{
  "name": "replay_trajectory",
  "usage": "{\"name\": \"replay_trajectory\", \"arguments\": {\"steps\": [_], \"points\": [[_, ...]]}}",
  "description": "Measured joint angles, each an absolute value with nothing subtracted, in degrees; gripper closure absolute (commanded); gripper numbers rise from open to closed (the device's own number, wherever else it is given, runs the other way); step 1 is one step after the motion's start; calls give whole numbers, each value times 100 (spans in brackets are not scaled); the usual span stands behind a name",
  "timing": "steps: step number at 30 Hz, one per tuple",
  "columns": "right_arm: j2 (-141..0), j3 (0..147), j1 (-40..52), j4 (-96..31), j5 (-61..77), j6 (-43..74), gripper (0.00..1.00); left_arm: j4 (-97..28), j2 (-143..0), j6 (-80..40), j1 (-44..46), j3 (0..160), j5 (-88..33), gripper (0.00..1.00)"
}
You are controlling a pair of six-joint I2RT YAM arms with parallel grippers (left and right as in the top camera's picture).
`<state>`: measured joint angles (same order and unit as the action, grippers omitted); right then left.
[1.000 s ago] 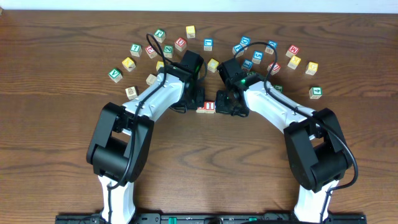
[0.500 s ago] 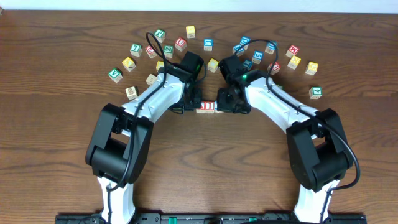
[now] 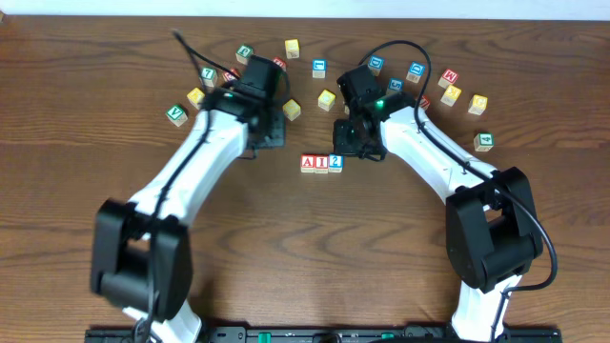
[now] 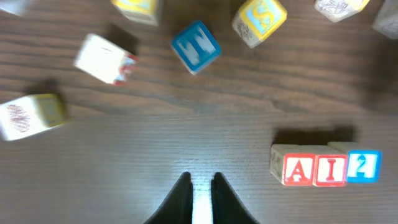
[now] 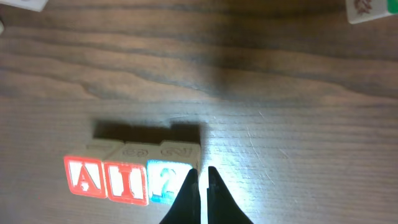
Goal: Spell out AI2
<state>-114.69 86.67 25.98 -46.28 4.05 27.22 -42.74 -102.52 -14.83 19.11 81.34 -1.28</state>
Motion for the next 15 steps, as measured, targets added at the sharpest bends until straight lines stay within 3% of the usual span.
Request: {"name": "replay_trajectory", "arguments": {"steps": [6,11,15], "points": [[-11065,9056,2464,-5015,399,2373,95,-4403,-9115,-1262,1330,8134,-115,44],[-9998,9161,2014,-5363,187,2167,65,-4591,-8263,-1214,740,8134,-91,2],[-9105,9231,1559,-5688,27,1927,44,-4705,-7929,-1219,484,8136,-89,2]]}}
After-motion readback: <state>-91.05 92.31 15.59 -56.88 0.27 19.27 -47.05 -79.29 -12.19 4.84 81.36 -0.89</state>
